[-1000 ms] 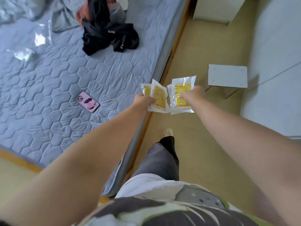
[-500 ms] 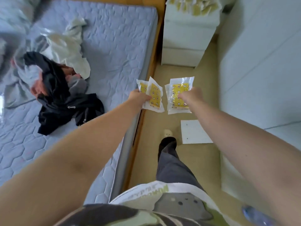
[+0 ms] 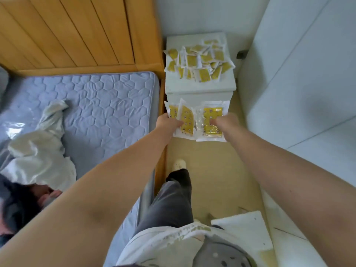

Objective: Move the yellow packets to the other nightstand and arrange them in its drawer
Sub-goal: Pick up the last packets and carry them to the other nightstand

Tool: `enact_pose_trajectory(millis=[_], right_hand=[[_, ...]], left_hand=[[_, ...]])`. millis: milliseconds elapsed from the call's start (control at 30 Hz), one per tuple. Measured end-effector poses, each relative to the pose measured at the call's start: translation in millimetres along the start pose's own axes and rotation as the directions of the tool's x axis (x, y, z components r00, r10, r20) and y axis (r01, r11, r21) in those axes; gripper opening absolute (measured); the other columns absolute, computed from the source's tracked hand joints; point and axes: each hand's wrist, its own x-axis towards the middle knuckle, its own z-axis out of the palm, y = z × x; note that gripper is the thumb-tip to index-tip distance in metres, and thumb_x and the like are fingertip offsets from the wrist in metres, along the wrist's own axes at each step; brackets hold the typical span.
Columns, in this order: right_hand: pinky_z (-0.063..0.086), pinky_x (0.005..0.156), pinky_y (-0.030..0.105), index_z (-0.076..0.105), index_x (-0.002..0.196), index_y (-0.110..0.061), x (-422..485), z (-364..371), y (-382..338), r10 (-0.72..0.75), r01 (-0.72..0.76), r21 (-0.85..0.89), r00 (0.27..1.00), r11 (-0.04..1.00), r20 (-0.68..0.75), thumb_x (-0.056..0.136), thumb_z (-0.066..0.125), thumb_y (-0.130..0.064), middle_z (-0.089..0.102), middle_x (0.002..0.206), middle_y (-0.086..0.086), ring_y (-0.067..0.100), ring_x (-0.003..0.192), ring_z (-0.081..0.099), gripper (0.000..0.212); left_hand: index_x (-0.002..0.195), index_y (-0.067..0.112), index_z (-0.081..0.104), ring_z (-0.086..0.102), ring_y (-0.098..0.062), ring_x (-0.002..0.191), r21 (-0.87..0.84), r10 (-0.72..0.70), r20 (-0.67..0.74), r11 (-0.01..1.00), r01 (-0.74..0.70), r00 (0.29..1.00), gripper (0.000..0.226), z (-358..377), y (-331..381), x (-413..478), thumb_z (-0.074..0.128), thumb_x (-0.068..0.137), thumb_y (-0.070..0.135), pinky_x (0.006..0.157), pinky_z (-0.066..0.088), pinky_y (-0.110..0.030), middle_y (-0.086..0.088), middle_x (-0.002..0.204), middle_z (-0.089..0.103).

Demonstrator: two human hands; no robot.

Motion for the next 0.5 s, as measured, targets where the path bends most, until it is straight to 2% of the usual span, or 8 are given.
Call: enact_pose_trajectory(millis=[100,167,200,267,333,400,500], right_hand=[[0.041,0.08,0.032,0.051,0.126,0.0,68.2,4.3,-39.5,0.031,-0.03,0.04,0.999,0.999,-0.023,0.078,0.073,-0.012,0.057,0.12,0.01,0.029,0.11,0.056,0.055],[0.042,0.08,0.031,0.051,0.122,0.003,114.7,9.8,-70.7,0.04,-0.038,0.046,0.998,0.998,-0.039,0.078,0.073,-0.01,0.056,0.111,0.008,0.025,0.104,0.055,0.051],[0.043,0.08,0.031,0.051,0.121,0.003,136.1,13.0,-87.5,0.048,-0.046,0.039,0.998,0.998,-0.047,0.079,0.072,-0.009,0.056,0.111,0.007,0.024,0.101,0.055,0.049],[0.044,0.076,0.031,0.053,0.118,0.003,177.9,17.7,-118.4,0.093,-0.091,0.035,0.993,0.995,-0.07,0.08,0.071,-0.007,0.058,0.107,0.011,0.025,0.093,0.057,0.043],[0.044,0.073,0.03,0.056,0.111,0.001,217.8,20.7,-146.3,0.161,-0.159,0.028,0.983,0.987,-0.094,0.081,0.07,-0.006,0.058,0.1,0.014,0.025,0.085,0.055,0.033],[0.044,0.071,0.03,0.058,0.109,0.002,255.6,21.4,-169.4,0.216,-0.212,0.046,0.972,0.976,-0.093,0.082,0.069,-0.005,0.057,0.091,0.013,0.023,0.083,0.054,0.03],[0.042,0.066,0.03,0.054,0.122,0.002,306.2,18.8,-196.5,0.243,-0.243,0.014,0.962,0.97,-0.122,0.084,0.067,-0.01,0.05,0.073,0.005,0.023,0.077,0.053,0.042]], left_hand=[[0.103,0.009,0.059,0.064,-0.031,0.103,0.02,-0.015,0.016,1.0,0.015,1.0,0.028,12.4,45.0,68.9,0.072,0.08,0.0,0.091,0.053,-0.048,-0.008,0.109,0.065],[0.122,0.005,0.056,0.063,-0.032,0.105,0.035,-0.022,0.03,0.999,0.021,0.999,0.049,17.5,75.3,121.4,0.075,0.077,0.002,0.091,0.052,-0.049,-0.01,0.116,0.064],[0.122,0.005,0.057,0.063,-0.032,0.104,0.056,-0.023,0.042,0.998,0.021,0.999,0.049,19.6,89.1,148.4,0.075,0.076,0.002,0.091,0.053,-0.049,-0.012,0.116,0.064],[0.105,0.009,0.06,0.064,-0.033,0.102,0.131,-0.037,0.072,0.991,0.028,0.997,0.031,25.0,116.2,195.7,0.073,0.078,0.002,0.09,0.053,-0.051,-0.015,0.114,0.065],[0.097,0.011,0.059,0.064,-0.034,0.102,0.185,-0.065,0.081,0.982,0.049,0.995,0.024,29.9,143.1,234.8,0.072,0.079,0.003,0.09,0.053,-0.052,-0.017,0.113,0.065],[0.101,0.009,0.06,0.064,-0.034,0.102,0.206,-0.103,0.083,0.975,0.084,0.991,0.025,37.1,166.0,271.3,0.072,0.08,0.005,0.091,0.052,-0.051,-0.017,0.112,0.066],[0.121,0.008,0.057,0.065,-0.03,0.1,0.212,-0.134,0.07,0.97,0.117,0.988,0.042,55.3,195.5,317.8,0.072,0.081,0.007,0.09,0.054,-0.047,-0.014,0.113,0.065]])
